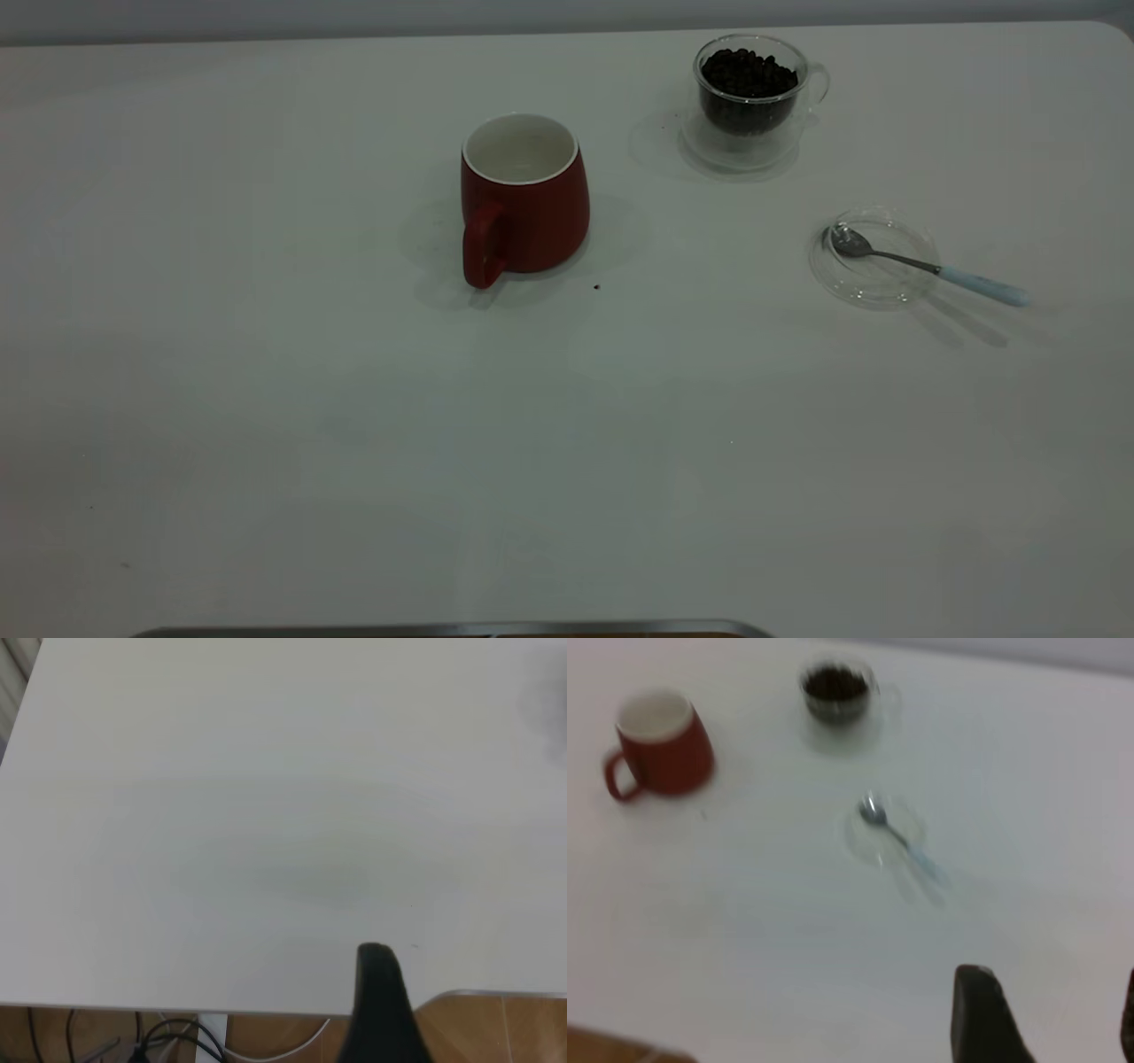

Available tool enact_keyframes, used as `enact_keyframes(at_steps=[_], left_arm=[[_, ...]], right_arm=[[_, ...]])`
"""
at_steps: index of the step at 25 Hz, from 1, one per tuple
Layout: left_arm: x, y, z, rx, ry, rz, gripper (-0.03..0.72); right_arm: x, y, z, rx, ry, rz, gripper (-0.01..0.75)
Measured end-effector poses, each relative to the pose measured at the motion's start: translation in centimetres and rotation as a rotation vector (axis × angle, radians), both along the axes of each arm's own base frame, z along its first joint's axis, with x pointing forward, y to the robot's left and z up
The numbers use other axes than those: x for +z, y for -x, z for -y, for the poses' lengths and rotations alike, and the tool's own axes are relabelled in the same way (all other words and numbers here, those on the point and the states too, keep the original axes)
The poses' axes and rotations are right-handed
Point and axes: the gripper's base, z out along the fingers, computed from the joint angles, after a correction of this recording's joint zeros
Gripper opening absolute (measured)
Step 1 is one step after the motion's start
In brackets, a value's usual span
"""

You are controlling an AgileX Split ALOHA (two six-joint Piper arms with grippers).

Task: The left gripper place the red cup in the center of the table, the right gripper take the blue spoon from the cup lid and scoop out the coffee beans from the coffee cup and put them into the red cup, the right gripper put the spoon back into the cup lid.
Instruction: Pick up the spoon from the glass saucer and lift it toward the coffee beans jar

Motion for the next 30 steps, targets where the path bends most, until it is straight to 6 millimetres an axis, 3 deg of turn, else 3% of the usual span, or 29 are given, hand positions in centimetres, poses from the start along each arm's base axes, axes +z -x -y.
enact_keyframes(at_steps=[6, 10, 14, 17, 24, 30], left_arm=[[0.0, 0.0, 0.0, 0.0, 0.0, 0.0, 0.593], [0.0, 0.0, 0.0, 0.0, 0.0, 0.0, 0.593], [0.0, 0.0, 0.0, 0.0, 0.0, 0.0, 0.593], [0.0, 0.0, 0.0, 0.0, 0.0, 0.0, 0.593], [0.0, 0.0, 0.0, 0.0, 0.0, 0.0, 0.593], [0.0, 0.0, 0.0, 0.0, 0.0, 0.0, 0.593]], right_arm=[[0.8, -6.4, -0.8, -0.002, -0.037, -0.111, 0.553], [-0.2, -11.9, -1.7, -0.015, -0.135, -0.195, 0.571], [-3.3, -17.3, -2.1, -0.058, -0.166, -0.295, 0.574], [-6.9, -20.6, -2.2, -0.098, -0.153, -0.391, 0.574], [-13.7, -24.4, -1.0, -0.208, -0.136, -0.524, 0.574], [-14.9, -26.8, 3.8, -0.388, -0.202, -0.61, 0.554]])
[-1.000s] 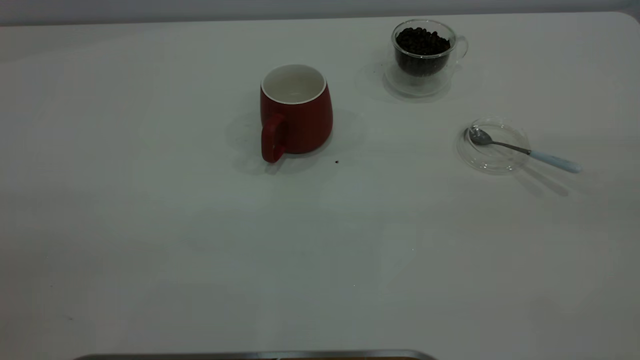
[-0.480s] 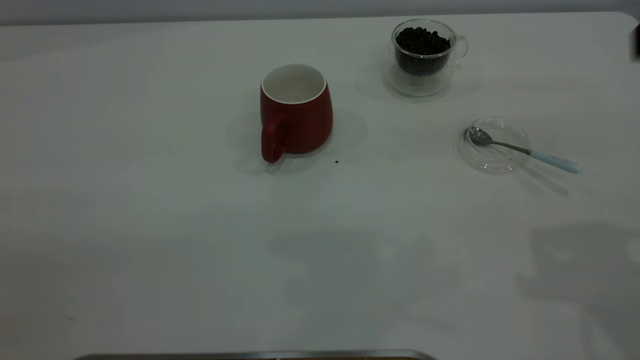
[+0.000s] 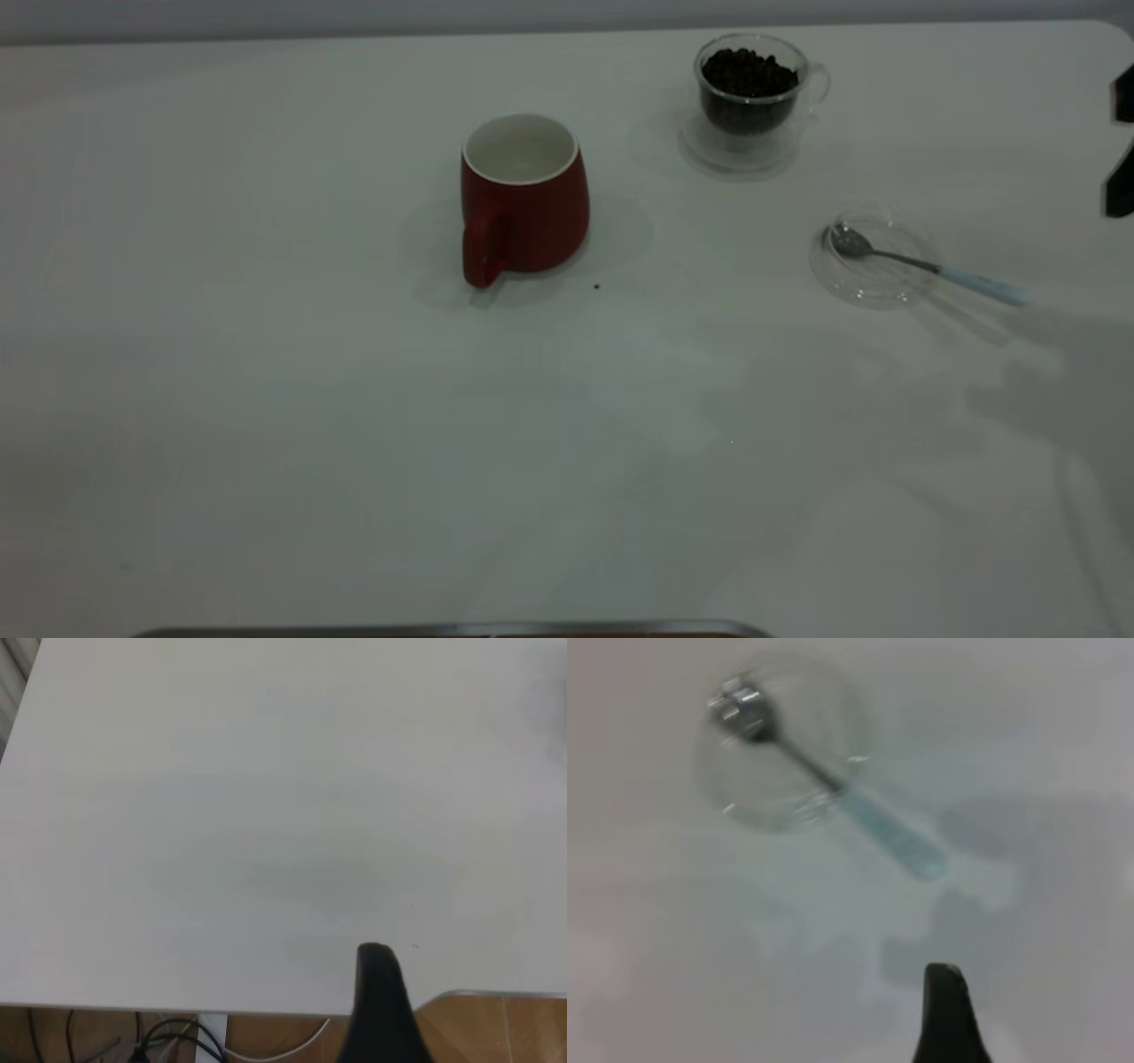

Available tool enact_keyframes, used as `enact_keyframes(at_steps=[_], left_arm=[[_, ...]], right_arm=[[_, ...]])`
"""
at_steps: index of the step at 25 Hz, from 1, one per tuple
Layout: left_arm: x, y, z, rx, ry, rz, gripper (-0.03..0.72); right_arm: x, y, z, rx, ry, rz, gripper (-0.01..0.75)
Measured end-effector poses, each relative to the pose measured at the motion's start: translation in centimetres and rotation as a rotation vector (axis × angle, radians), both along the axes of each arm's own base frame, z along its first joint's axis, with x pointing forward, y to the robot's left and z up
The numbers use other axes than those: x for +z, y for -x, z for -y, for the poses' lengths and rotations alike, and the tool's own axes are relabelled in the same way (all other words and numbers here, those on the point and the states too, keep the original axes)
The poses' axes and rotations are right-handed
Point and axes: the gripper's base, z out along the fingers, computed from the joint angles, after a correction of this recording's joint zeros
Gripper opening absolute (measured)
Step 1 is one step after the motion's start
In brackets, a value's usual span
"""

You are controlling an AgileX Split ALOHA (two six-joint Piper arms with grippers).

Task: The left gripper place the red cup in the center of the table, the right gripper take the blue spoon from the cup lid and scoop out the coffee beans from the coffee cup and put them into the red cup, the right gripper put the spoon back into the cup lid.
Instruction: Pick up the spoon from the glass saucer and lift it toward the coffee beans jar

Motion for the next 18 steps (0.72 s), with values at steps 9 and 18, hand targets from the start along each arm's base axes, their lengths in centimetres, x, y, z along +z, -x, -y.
enact_keyframes(at_steps=[9, 18], left_arm=[[0.0, 0.0, 0.0, 0.0, 0.0, 0.0, 0.593], [0.0, 0.0, 0.0, 0.0, 0.0, 0.0, 0.593]], right_arm=[[-1.1, -3.1, 3.0, -0.038, -0.18, -0.092, 0.536], [-4.3, -3.4, 3.9, -0.046, -0.47, 0.044, 0.536]])
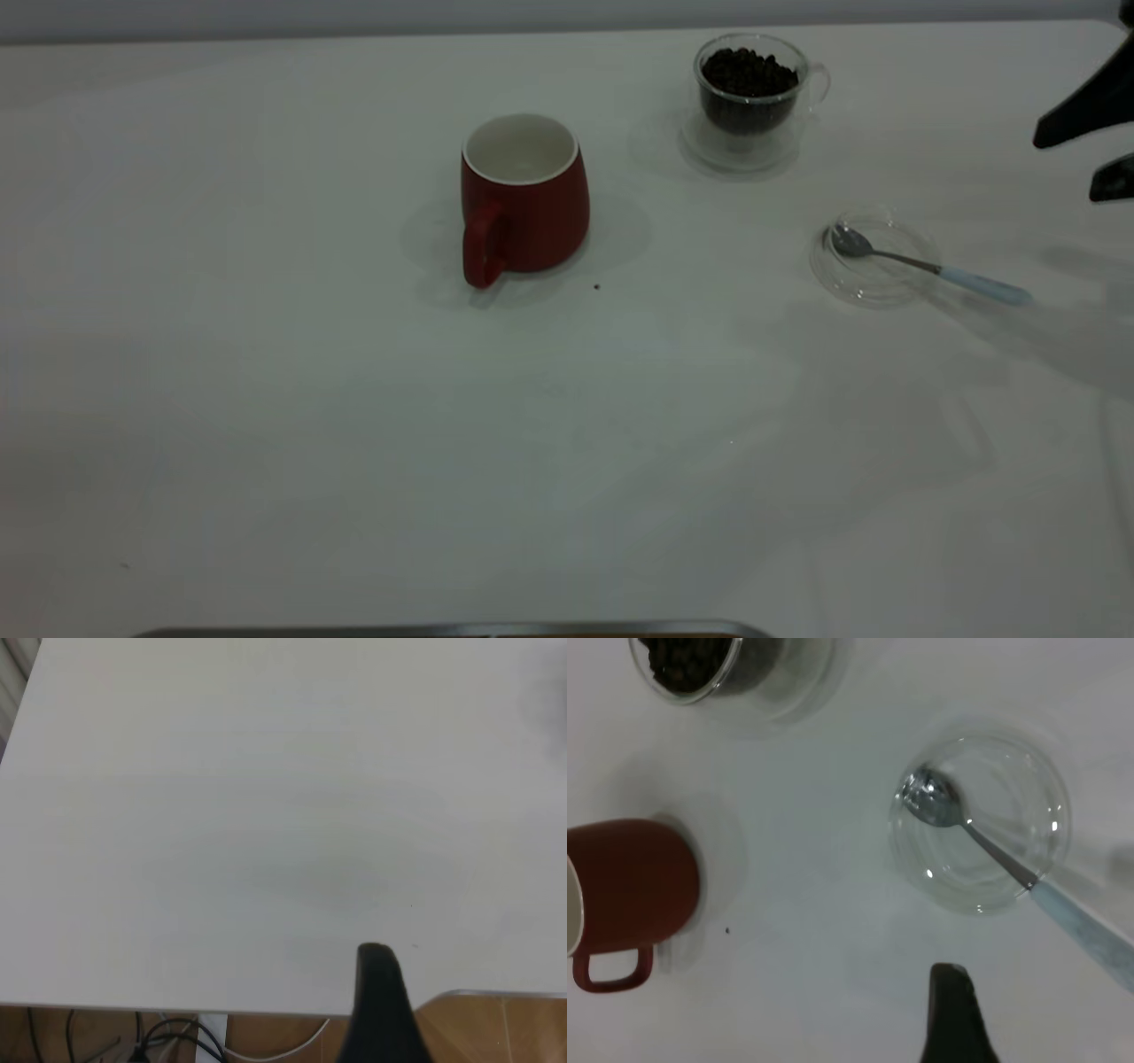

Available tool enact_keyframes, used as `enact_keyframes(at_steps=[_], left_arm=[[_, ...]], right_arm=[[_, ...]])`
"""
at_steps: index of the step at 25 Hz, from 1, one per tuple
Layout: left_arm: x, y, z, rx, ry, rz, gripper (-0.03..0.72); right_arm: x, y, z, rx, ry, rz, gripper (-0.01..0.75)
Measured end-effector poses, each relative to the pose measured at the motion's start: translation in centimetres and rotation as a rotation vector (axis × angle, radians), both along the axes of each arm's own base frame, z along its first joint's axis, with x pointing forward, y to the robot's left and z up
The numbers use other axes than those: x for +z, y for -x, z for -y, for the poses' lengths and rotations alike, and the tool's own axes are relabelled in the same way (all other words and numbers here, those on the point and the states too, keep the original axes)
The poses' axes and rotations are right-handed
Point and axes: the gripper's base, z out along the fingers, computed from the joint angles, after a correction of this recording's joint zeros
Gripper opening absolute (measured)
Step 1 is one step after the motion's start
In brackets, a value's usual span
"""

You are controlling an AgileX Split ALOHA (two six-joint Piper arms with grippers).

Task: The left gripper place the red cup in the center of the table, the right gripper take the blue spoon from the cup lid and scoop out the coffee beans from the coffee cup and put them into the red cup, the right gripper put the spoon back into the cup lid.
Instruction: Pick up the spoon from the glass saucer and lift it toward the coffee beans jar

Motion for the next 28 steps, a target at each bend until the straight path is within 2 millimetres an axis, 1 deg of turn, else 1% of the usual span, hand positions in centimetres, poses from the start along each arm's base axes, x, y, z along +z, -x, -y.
enact_keyframes(at_steps=[5, 7, 10, 15, 20, 24, 28], left_arm=[[0.0, 0.0, 0.0, 0.0, 0.0, 0.0, 0.593], [0.0, 0.0, 0.0, 0.0, 0.0, 0.0, 0.593], [0.0, 0.0, 0.0, 0.0, 0.0, 0.0, 0.593], [0.0, 0.0, 0.0, 0.0, 0.0, 0.0, 0.593], [0.0, 0.0, 0.0, 0.0, 0.0, 0.0, 0.593], [0.0, 0.0, 0.0, 0.0, 0.0, 0.0, 0.593], [0.0, 0.0, 0.0, 0.0, 0.0, 0.0, 0.593]], right_arm=[[-2.2, 2.3, -0.6, -0.047, -0.043, -0.027, 0.536], [-3.0, 2.7, -0.4, -0.07, -0.05, -0.018, 0.536], [-4.0, 3.0, 0.2, -0.102, -0.078, -0.014, 0.536], [-5.7, 3.3, 0.1, -0.089, -0.122, -0.036, 0.536], [-7.4, 3.3, 0.7, -0.103, -0.177, -0.047, 0.536], [-8.3, 2.8, 0.6, -0.095, -0.224, -0.036, 0.536], [-9.3, 3.1, 0.2, -0.087, -0.263, -0.049, 0.536]])
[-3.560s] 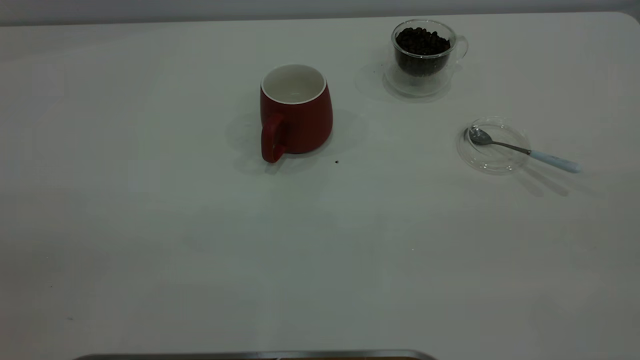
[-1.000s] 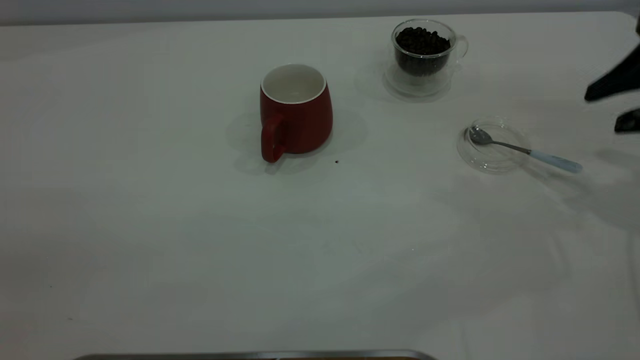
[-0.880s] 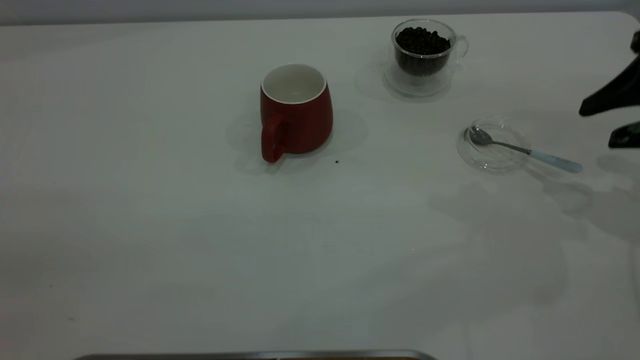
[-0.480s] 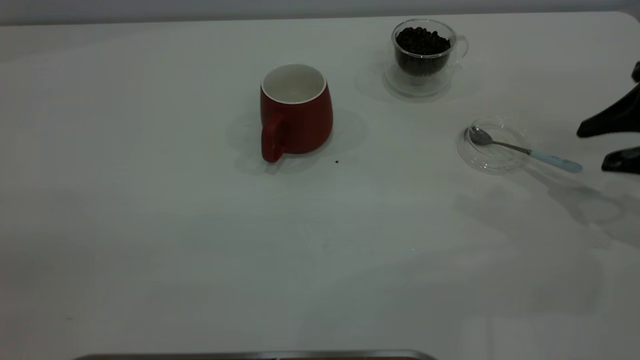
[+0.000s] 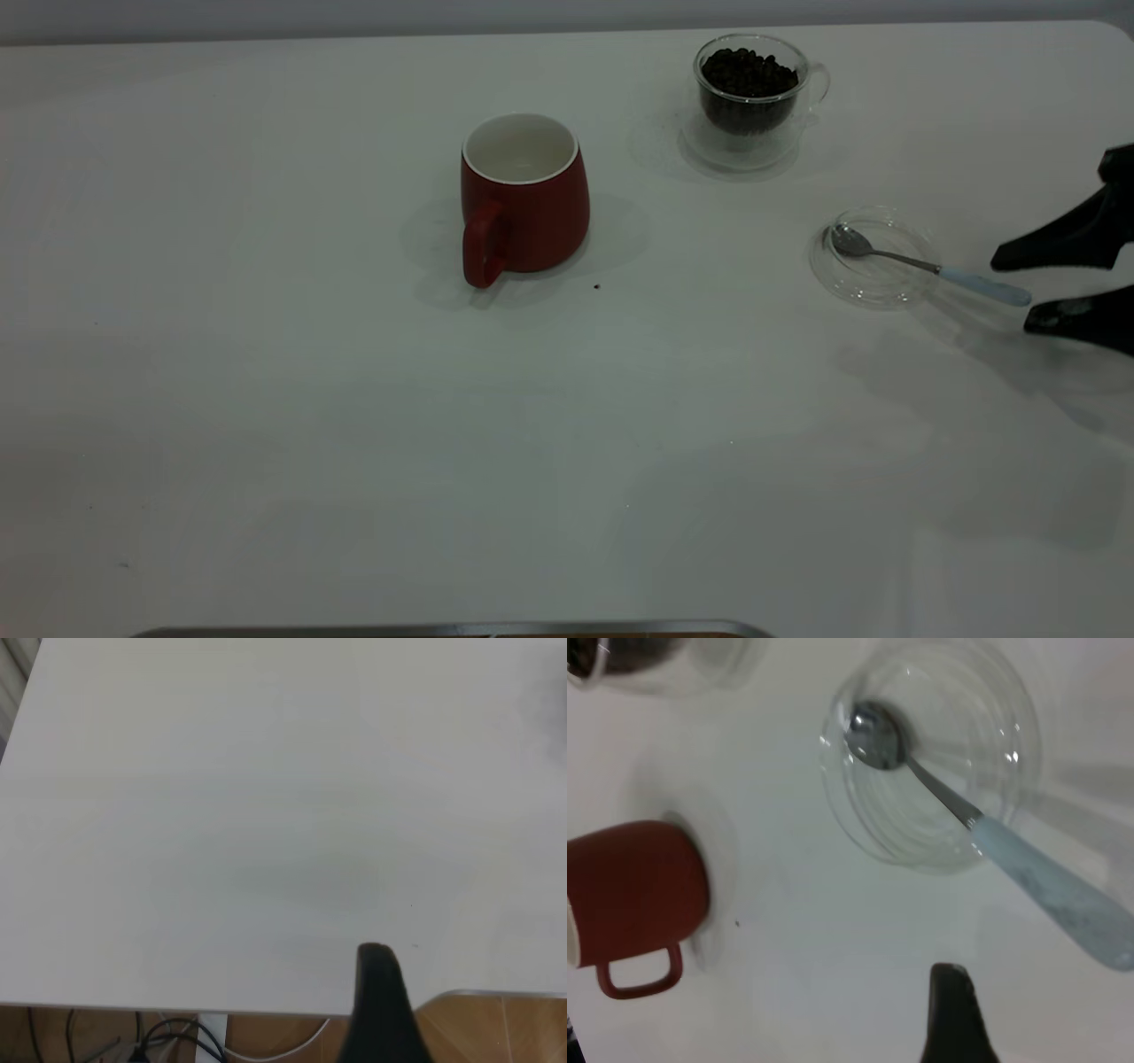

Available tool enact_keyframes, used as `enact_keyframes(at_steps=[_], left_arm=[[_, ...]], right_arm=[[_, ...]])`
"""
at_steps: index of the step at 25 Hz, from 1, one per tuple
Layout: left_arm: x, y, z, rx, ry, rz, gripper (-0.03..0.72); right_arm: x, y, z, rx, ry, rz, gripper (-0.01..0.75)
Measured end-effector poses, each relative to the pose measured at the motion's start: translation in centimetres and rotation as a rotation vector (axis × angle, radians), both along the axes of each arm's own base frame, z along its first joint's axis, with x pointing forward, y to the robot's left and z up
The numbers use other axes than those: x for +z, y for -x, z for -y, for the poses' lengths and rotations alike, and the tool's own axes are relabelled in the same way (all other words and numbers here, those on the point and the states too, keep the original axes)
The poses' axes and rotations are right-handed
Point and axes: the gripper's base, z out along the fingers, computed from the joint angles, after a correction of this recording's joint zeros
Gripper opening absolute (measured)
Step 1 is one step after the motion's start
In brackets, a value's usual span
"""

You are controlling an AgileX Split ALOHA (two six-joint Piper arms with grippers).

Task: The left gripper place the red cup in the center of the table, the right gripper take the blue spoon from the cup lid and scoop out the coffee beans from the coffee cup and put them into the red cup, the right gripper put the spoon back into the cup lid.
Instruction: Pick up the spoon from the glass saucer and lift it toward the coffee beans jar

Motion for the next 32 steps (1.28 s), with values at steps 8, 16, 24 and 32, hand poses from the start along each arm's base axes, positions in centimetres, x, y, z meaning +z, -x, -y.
enact_keyframes(at_steps=[8, 16, 24, 32], left_arm=[[0.0, 0.0, 0.0, 0.0, 0.0, 0.0, 0.593], [0.0, 0.0, 0.0, 0.0, 0.0, 0.0, 0.593], [0.0, 0.0, 0.0, 0.0, 0.0, 0.0, 0.593], [0.0, 0.0, 0.0, 0.0, 0.0, 0.0, 0.593]], right_arm=[[-1.3, -0.7, 0.1, 0.005, -0.032, 0.012, 0.536], [-1.4, -1.2, 0.4, 0.007, -0.029, 0.028, 0.536], [-2.0, -1.4, 0.2, 0.008, -0.063, 0.041, 0.536], [-2.7, -1.6, -0.5, 0.033, -0.071, 0.031, 0.536]])
